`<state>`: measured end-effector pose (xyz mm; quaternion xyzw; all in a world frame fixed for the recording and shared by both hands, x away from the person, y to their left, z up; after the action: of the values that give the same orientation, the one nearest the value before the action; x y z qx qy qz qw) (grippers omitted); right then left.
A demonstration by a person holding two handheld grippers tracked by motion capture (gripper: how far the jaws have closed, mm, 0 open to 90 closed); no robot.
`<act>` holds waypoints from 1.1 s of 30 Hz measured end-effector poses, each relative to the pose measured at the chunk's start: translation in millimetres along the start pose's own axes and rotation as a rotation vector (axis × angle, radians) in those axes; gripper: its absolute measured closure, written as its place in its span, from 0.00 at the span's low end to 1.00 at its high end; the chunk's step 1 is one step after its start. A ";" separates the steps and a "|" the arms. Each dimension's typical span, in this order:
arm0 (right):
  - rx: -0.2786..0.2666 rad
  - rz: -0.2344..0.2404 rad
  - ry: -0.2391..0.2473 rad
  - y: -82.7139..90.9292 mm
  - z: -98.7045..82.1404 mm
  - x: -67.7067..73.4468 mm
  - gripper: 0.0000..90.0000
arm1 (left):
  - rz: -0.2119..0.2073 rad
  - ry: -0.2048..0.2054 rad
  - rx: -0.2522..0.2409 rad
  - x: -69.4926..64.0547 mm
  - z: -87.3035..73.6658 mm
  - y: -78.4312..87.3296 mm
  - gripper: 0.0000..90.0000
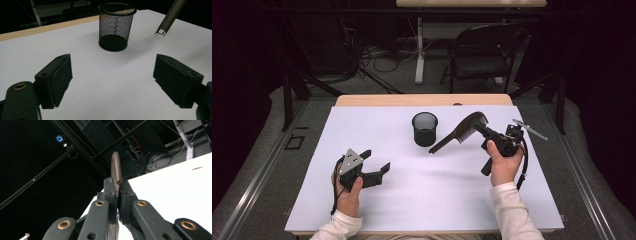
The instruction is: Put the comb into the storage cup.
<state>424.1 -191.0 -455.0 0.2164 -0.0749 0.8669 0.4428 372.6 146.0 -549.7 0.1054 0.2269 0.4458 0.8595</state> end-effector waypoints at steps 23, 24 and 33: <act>0.072 -0.085 0.042 -24.9 22.7 -28.4 0.97 | 0.030 0.015 -0.004 9.0 -2.8 4.7 0.17; 0.066 -0.094 0.044 -26.8 24.3 -28.8 0.97 | 0.034 0.015 -0.004 9.5 -2.8 4.9 0.17; 0.081 -0.118 0.076 -36.8 38.2 -28.3 0.97 | 0.041 0.020 -0.006 11.9 -3.5 6.5 0.17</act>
<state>479.9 -202.1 -435.6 0.2052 -0.0100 0.8492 0.4865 372.2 159.4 -553.7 0.1031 0.2322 0.4651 0.8480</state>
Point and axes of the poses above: each handheld gripper's, and its own axes: y roughly backward along the jaws, z roughly out of its top, x roughly to its left, the point moved 8 cm from there along -y, roughly forward along the jaws, and after that the axes turned 15 degrees about y, right-handed, at the moved point
